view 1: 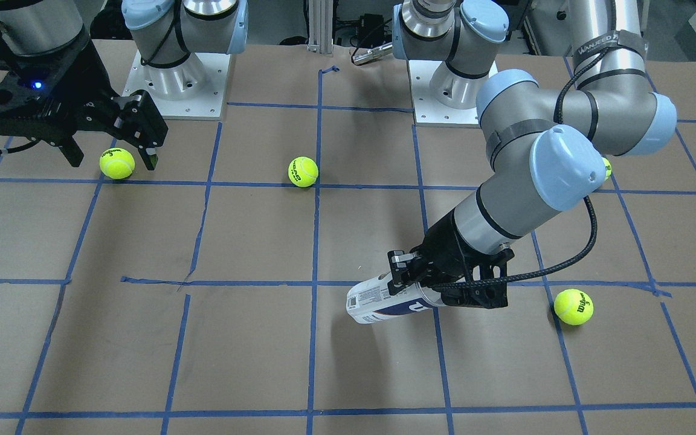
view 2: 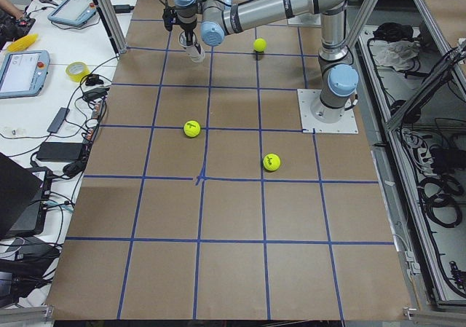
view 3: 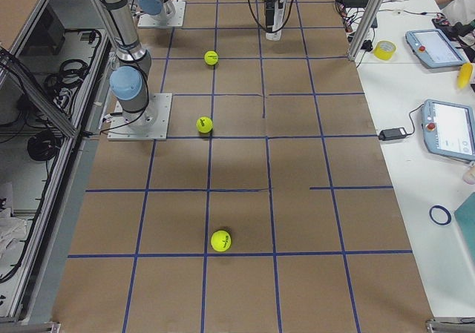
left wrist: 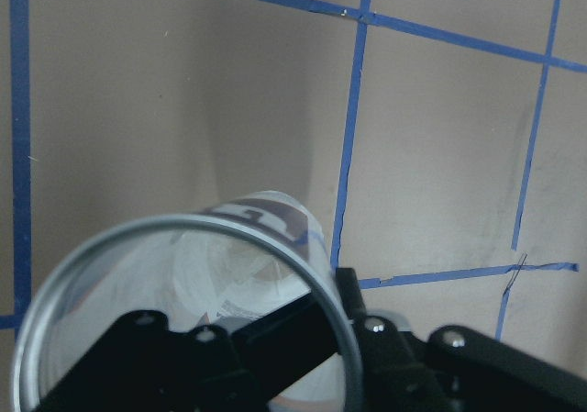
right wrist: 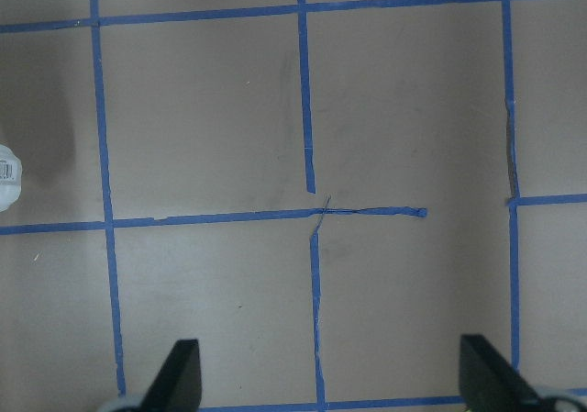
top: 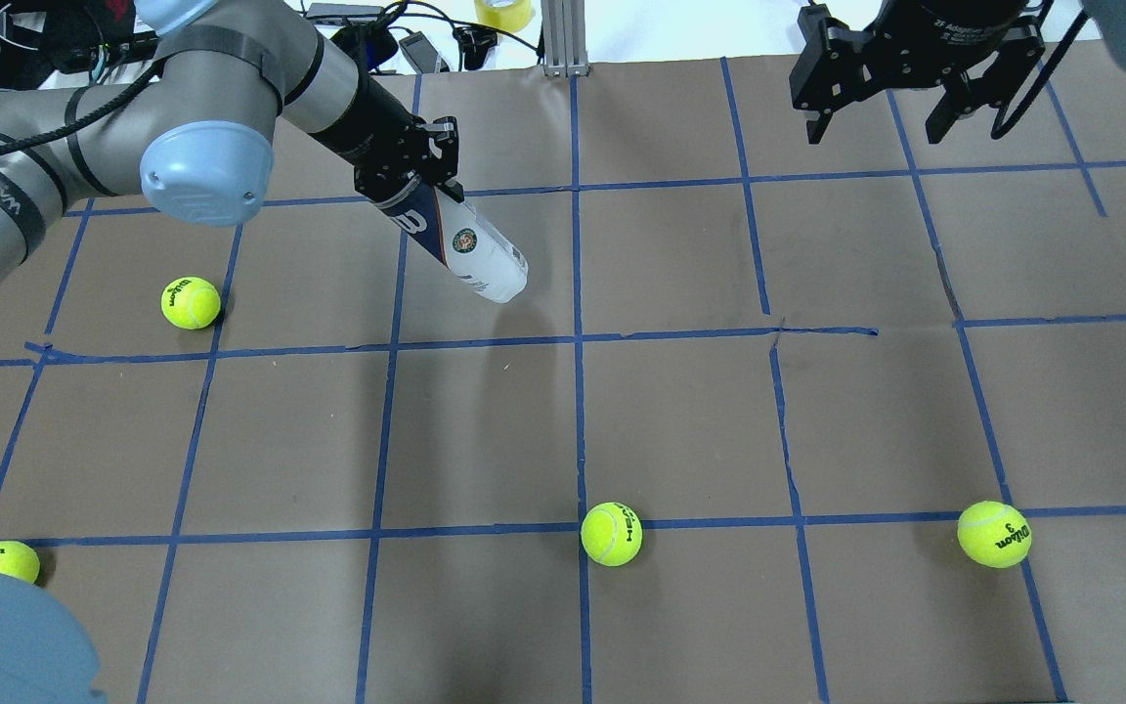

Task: Lift up tennis ball bucket
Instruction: 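Hold the can tilted with the left gripper, raising its open end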

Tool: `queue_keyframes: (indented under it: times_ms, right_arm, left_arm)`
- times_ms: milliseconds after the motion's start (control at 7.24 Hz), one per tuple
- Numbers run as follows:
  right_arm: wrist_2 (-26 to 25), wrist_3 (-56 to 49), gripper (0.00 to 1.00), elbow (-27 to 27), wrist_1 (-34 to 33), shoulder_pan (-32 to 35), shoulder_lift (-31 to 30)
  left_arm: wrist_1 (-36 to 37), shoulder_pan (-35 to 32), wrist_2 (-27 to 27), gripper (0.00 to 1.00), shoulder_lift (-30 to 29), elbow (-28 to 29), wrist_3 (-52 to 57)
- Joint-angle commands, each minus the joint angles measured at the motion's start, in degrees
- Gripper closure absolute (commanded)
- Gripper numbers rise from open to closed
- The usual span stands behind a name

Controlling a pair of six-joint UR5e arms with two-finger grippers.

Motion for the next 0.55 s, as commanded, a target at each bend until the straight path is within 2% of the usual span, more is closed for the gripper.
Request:
queue_keyframes:
  times_ms: [0, 414]
  right_arm:
    - [0.0, 0.0, 0.0, 0.0, 0.0, -0.1, 0.0]
    - [0.0, 0.0, 0.0, 0.0, 0.0, -0.1, 0.0]
  left_arm:
    - [-0.1, 0.0, 0.0, 1.0, 0.3, 0.0, 0.0]
    - [-0.4, 0.0, 0.0, 1.0, 0.4, 0.0, 0.0]
